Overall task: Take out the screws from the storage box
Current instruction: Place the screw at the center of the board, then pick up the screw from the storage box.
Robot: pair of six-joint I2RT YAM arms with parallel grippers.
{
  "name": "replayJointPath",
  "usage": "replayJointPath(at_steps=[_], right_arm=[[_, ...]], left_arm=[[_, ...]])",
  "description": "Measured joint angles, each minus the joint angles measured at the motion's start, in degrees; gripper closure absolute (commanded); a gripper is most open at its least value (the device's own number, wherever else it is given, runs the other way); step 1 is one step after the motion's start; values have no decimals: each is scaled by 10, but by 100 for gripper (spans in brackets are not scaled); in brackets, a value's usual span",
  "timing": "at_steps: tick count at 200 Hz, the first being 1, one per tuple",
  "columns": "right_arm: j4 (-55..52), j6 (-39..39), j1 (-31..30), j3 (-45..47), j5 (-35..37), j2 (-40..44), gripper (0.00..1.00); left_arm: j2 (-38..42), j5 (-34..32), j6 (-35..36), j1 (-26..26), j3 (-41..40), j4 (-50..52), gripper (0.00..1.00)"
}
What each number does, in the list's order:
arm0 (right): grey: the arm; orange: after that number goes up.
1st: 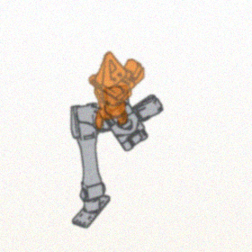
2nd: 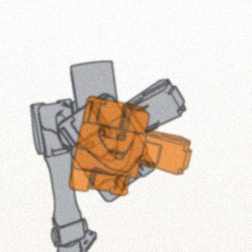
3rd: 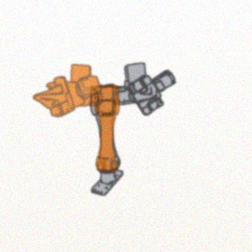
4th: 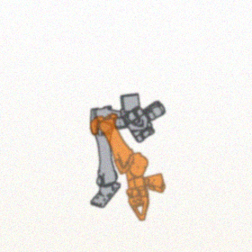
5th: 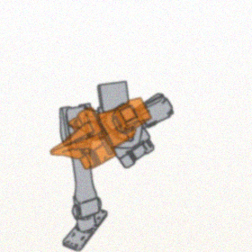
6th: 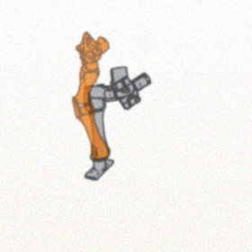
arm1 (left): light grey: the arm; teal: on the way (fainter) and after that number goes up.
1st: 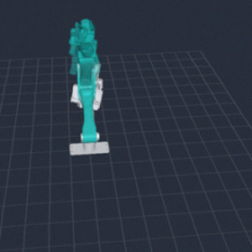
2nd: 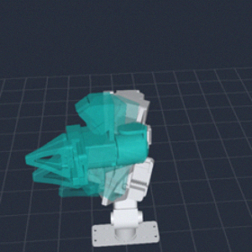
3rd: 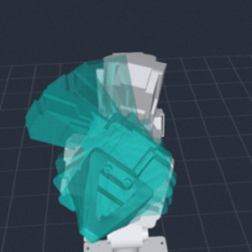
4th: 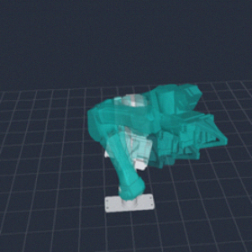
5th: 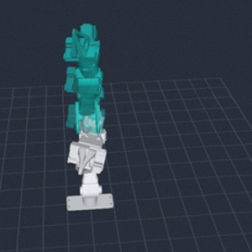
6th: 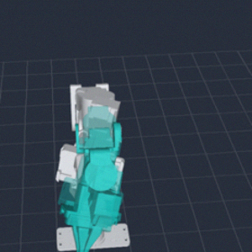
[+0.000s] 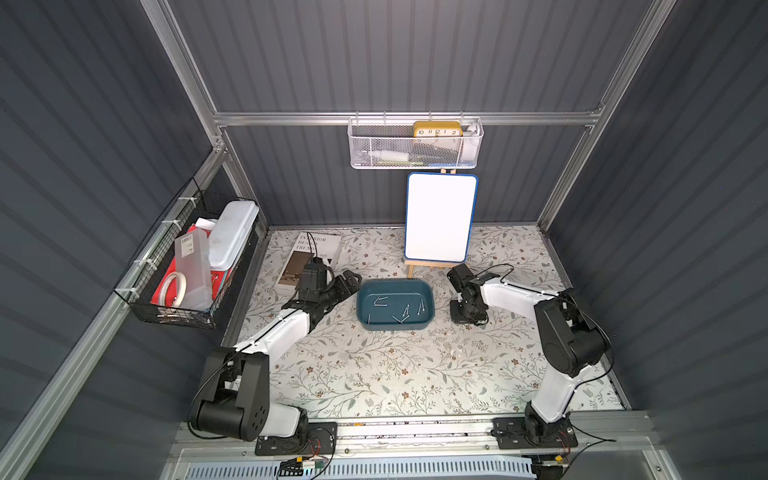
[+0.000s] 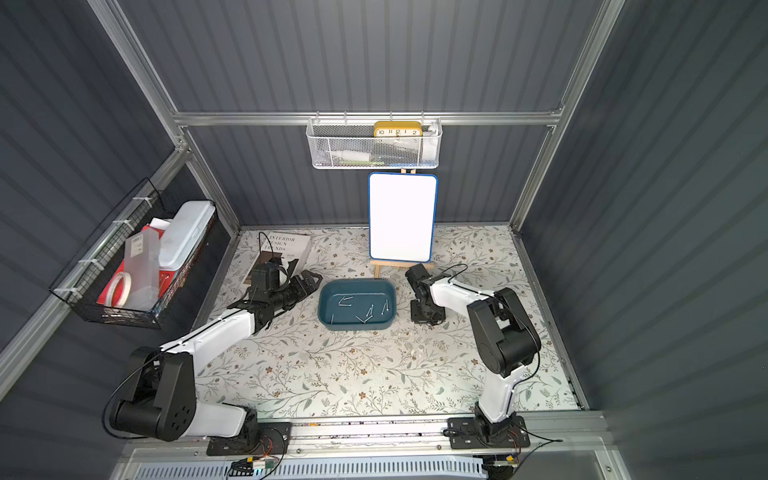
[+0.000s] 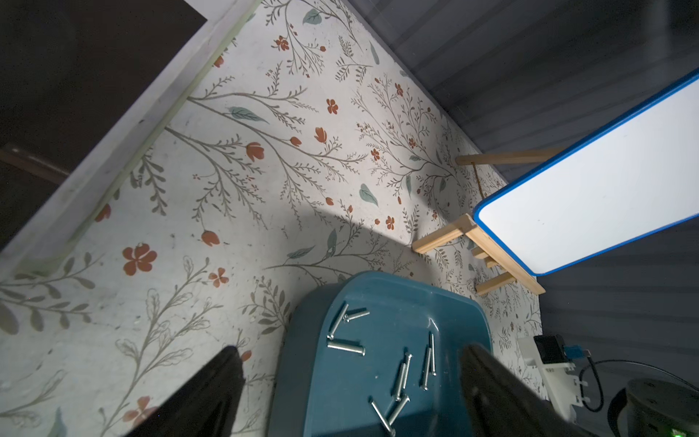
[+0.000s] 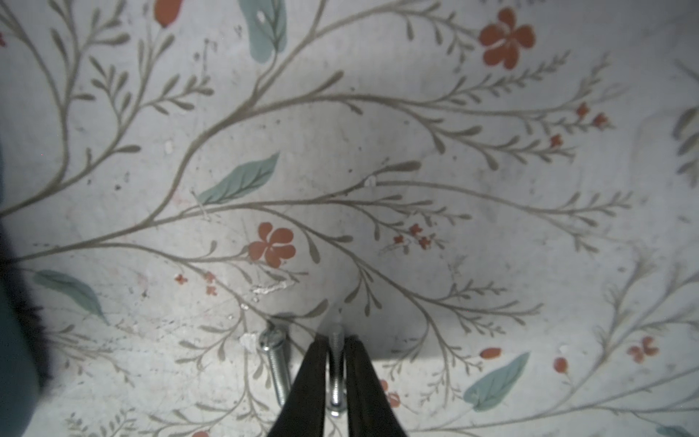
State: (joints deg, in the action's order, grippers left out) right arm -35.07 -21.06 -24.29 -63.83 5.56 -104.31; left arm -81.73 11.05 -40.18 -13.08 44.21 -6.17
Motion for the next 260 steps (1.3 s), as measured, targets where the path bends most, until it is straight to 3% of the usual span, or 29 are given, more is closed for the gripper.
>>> replayJointPath(at_steps=[56,90,136,161,183,211,260], right_arm=[[0,-5,2,0,-1,4,72],[-32,-7,2,-6,1,48,68],[-96,2,-7,-80,9,143,66],[-108,-6,-51,-123,14,165,66],[-125,-18,-105,-191,21,119,68],[-159,-33,-154,-309,24,-8,69],[-203,-57,-173,-373,37,-152,69]], left_arm=[[0,9,0,0,-4,-3,7],[2,9,0,0,-7,-2,7],[27,12,-5,0,-17,0,8],[36,13,-9,0,-32,-2,9],[37,16,-9,0,-35,-1,10],[39,22,-8,0,-35,-1,10],[41,27,-2,-1,-35,-2,10]])
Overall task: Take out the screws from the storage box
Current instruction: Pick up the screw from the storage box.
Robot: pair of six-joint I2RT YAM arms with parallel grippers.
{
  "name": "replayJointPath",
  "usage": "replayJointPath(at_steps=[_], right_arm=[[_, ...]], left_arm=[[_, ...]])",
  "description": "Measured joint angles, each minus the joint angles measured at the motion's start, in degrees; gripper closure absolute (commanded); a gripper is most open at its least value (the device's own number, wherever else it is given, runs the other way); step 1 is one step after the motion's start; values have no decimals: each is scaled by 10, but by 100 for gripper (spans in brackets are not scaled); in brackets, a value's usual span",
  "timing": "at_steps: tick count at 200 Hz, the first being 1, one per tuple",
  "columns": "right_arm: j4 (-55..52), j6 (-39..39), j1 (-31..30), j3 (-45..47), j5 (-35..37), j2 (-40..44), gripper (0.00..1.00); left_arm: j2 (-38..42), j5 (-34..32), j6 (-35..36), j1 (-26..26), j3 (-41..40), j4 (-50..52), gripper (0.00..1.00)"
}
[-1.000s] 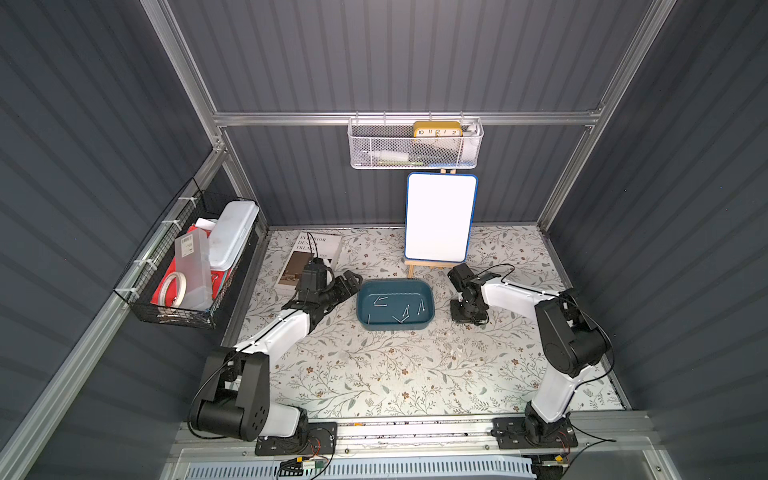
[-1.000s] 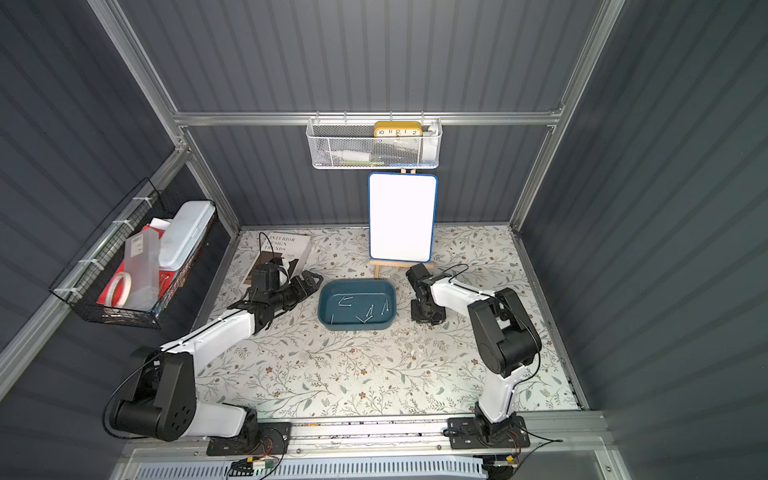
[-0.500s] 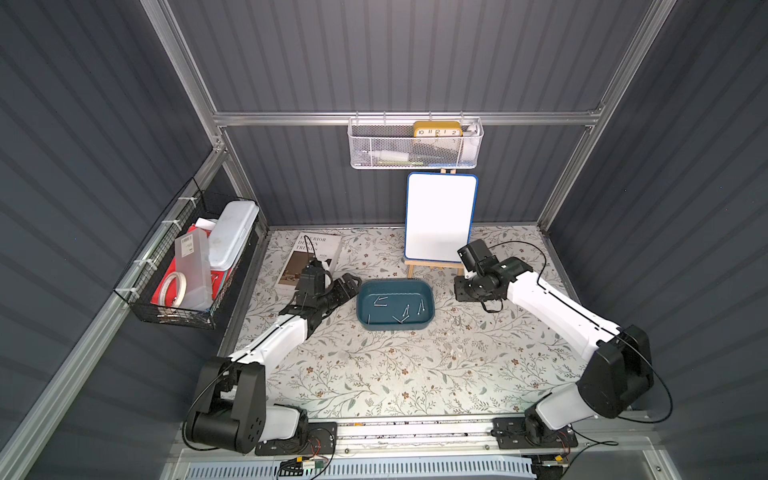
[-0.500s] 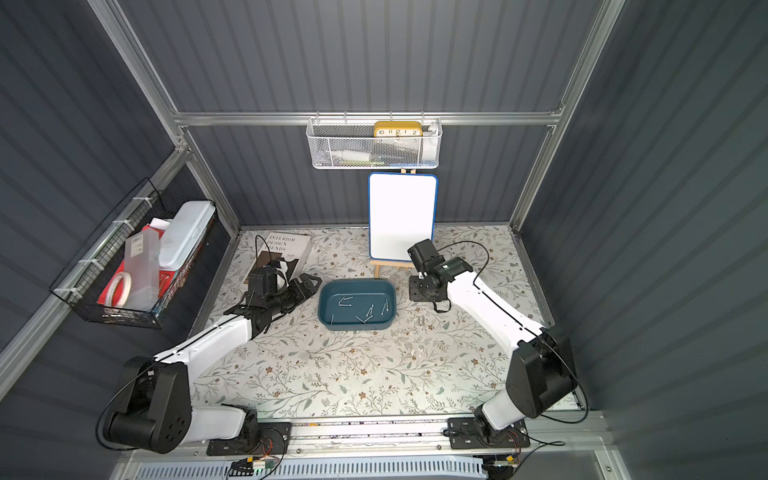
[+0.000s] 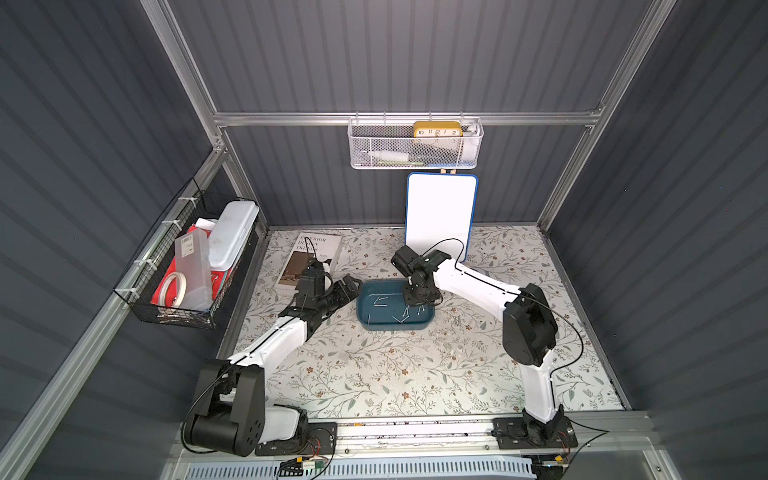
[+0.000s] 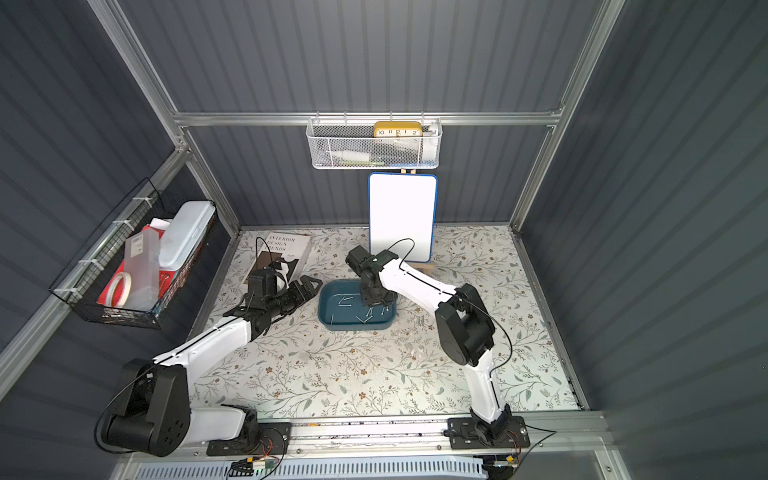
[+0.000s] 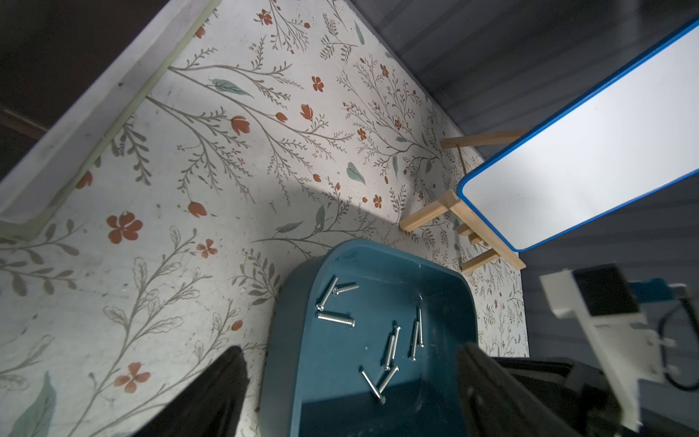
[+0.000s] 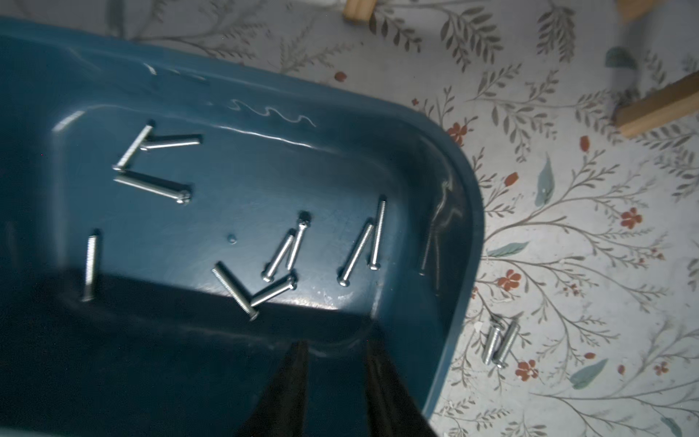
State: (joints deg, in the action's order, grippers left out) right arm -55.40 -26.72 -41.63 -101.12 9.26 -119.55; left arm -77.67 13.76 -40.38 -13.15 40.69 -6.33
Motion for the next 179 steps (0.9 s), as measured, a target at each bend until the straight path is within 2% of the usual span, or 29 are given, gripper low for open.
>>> replayJointPath(at_steps=[71,179], right_arm=[[-11,-20,9,-12,12,-38,73],[14,-21,26,-12,25,-89,72]], left_arm=[[0,2,2,0,0,-2,12],[10,17,2,0,-1,-14,12]])
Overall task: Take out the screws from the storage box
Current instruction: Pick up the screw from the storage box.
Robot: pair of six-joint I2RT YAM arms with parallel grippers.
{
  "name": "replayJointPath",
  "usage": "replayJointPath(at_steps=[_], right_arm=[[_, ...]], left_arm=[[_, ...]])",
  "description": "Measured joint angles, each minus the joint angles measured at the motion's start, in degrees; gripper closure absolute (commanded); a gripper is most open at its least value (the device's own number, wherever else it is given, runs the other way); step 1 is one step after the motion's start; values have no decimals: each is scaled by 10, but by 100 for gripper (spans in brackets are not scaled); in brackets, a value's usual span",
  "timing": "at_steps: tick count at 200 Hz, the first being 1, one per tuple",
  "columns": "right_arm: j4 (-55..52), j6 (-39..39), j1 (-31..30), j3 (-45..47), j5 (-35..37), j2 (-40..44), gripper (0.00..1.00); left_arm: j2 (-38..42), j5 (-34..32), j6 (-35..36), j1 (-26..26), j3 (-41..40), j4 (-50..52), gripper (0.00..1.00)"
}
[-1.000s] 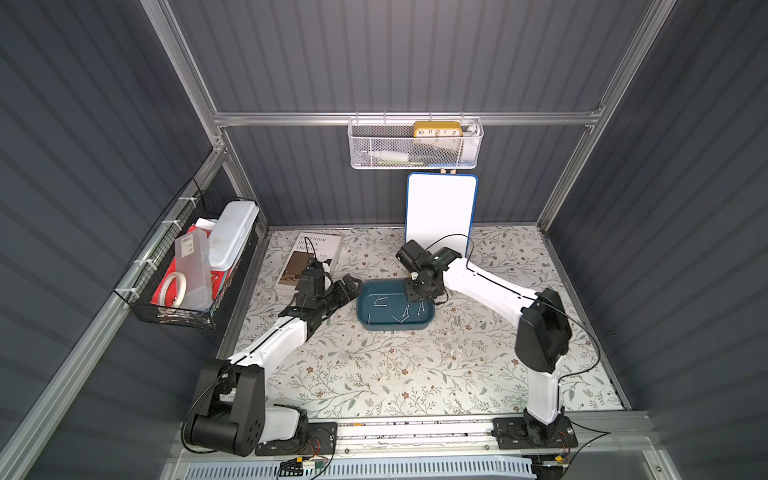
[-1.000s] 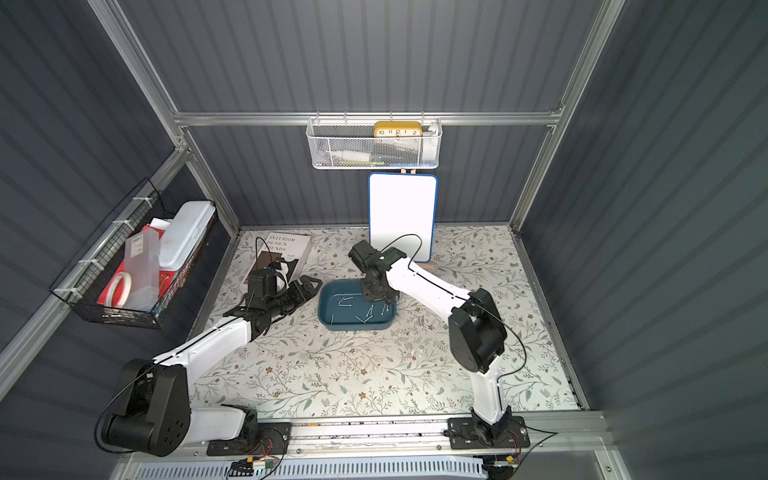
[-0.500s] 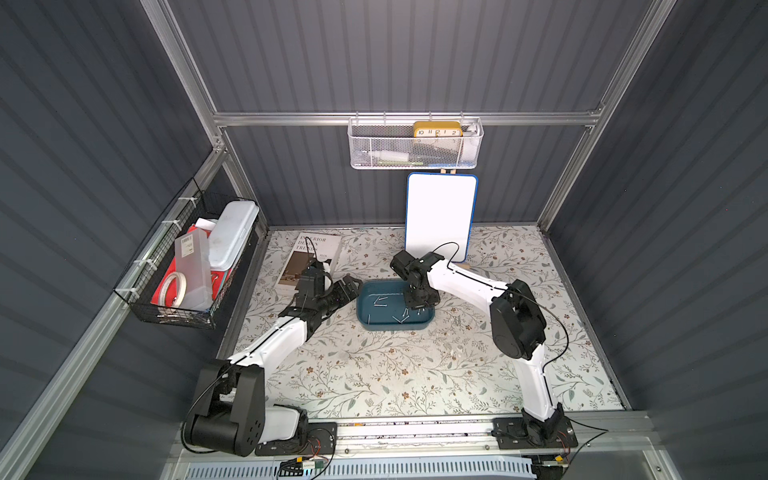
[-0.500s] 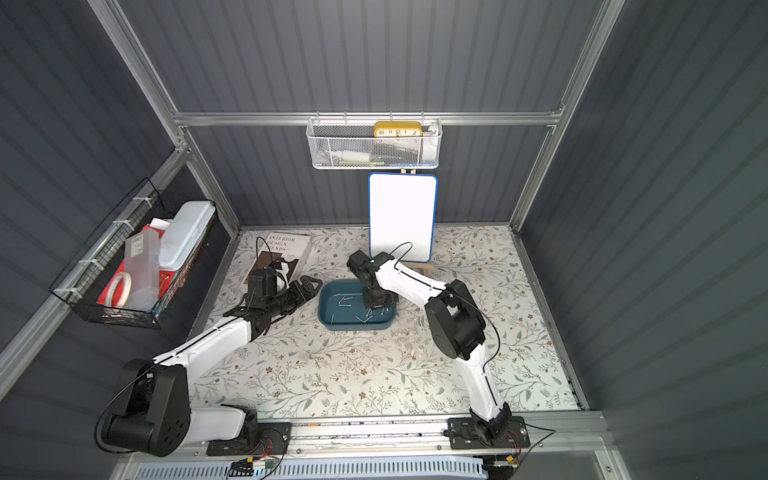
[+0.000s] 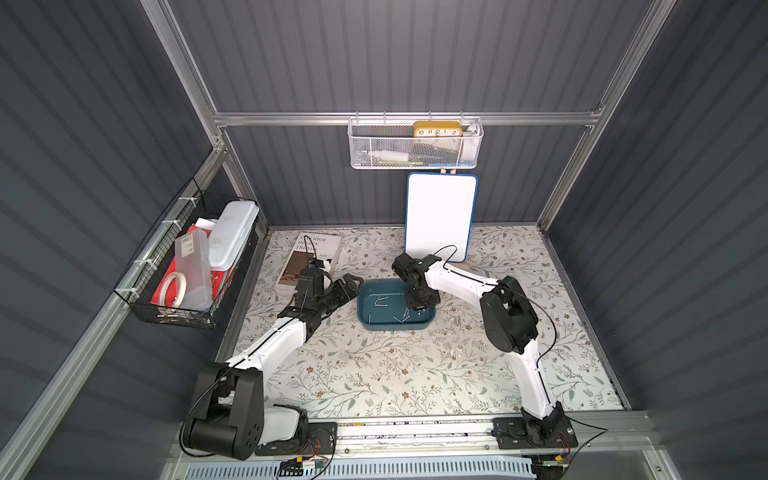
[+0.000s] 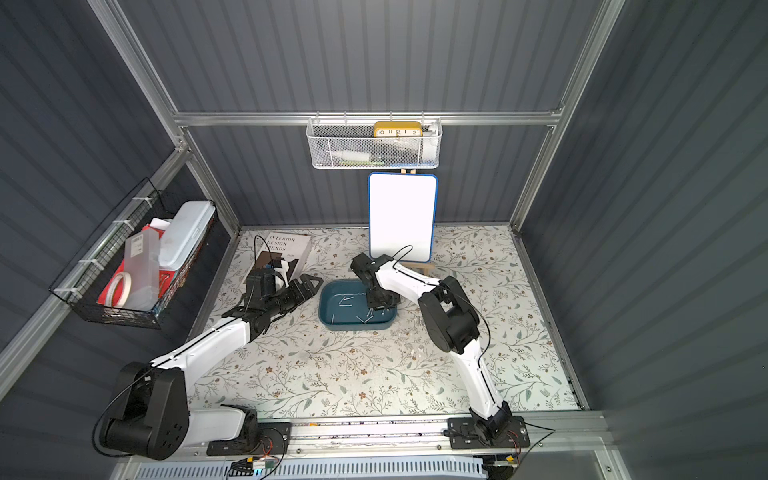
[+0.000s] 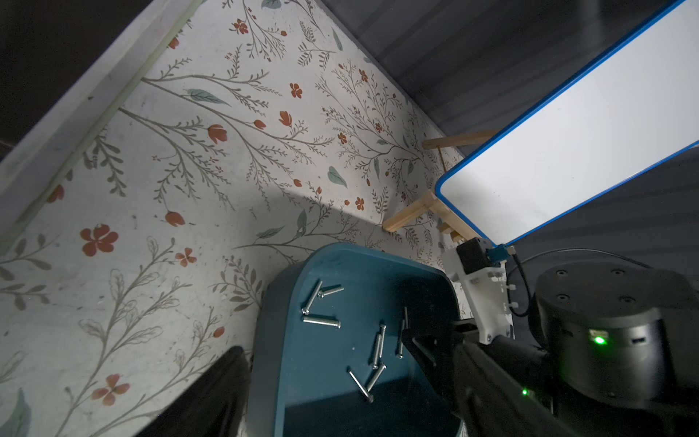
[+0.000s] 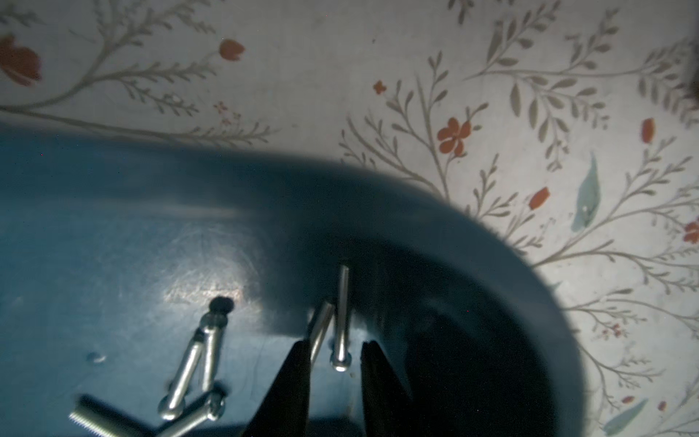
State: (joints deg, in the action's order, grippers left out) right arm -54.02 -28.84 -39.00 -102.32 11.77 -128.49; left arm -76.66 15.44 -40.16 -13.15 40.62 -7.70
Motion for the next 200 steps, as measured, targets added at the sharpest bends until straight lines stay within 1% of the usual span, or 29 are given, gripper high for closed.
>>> replayJointPath(at_steps=[37,62,86,200], right_arm=[[2,0,-1,-1,14,-8,72],[7,-1,1,0,14,-9,77],[16,-3,6,1,3,-9,82],[74,-28,22,7,-49,-7,89]], left_arm=[[2,2,0,0,0,0,12],[5,6,0,0,0,0,12],[5,8,0,0,0,0,12],[-11,14,0,0,-4,-15,13]])
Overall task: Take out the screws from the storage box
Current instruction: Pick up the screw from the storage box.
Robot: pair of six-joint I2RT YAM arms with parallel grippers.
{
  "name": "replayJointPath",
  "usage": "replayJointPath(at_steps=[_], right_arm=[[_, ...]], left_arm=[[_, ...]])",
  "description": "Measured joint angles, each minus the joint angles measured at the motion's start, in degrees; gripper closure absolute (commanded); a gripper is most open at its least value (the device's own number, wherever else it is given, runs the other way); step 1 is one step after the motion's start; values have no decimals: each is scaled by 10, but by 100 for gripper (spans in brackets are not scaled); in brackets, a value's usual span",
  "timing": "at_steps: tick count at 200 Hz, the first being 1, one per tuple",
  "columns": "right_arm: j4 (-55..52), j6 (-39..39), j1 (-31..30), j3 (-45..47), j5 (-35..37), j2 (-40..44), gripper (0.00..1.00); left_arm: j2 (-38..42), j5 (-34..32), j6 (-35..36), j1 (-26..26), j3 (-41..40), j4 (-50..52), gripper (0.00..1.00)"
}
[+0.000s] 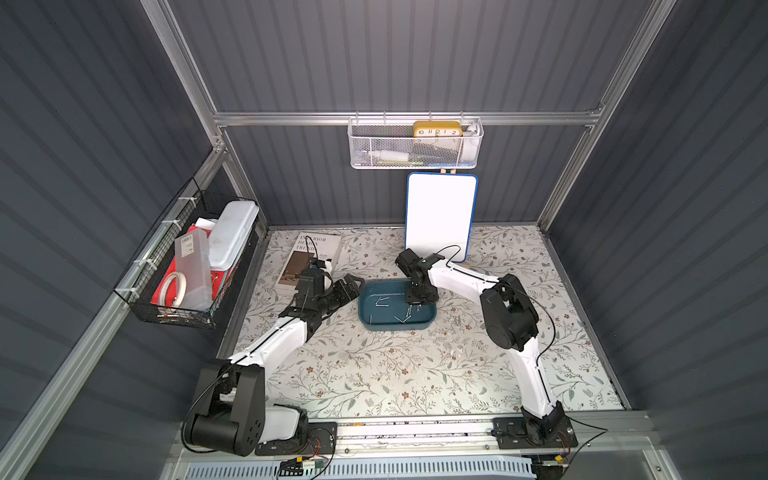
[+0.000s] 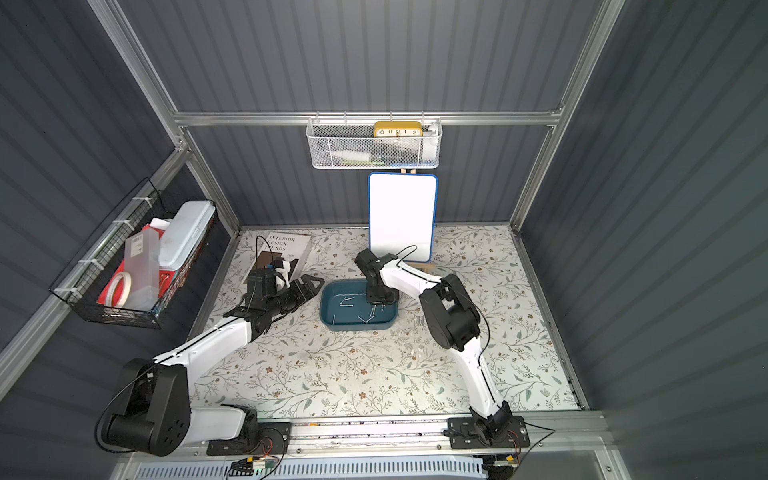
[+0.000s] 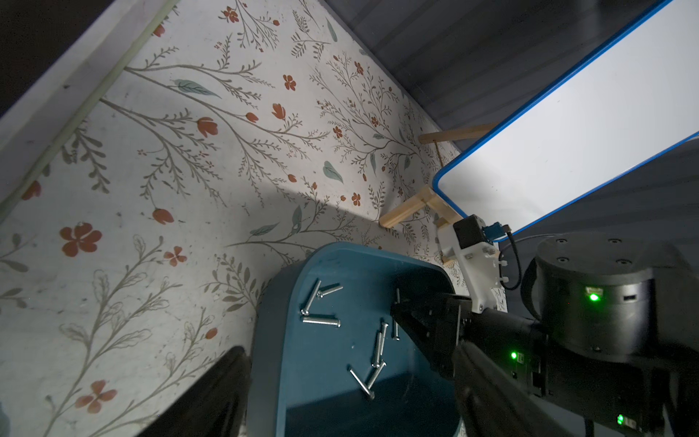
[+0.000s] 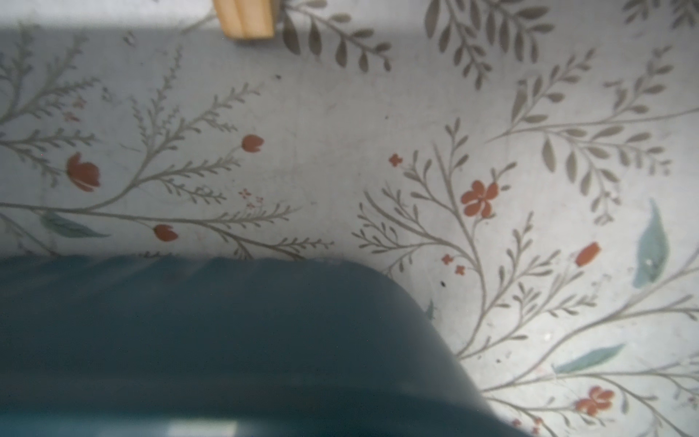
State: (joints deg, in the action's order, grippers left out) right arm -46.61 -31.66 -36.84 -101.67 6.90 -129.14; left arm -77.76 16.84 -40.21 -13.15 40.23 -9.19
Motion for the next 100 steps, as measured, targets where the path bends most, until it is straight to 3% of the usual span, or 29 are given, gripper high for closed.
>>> replayJointPath(at_steps=[100], right_arm=[[28,-9,3,16,-20,12,95]], left_arm=[[-14,-2,0,0,-3,-2,13]])
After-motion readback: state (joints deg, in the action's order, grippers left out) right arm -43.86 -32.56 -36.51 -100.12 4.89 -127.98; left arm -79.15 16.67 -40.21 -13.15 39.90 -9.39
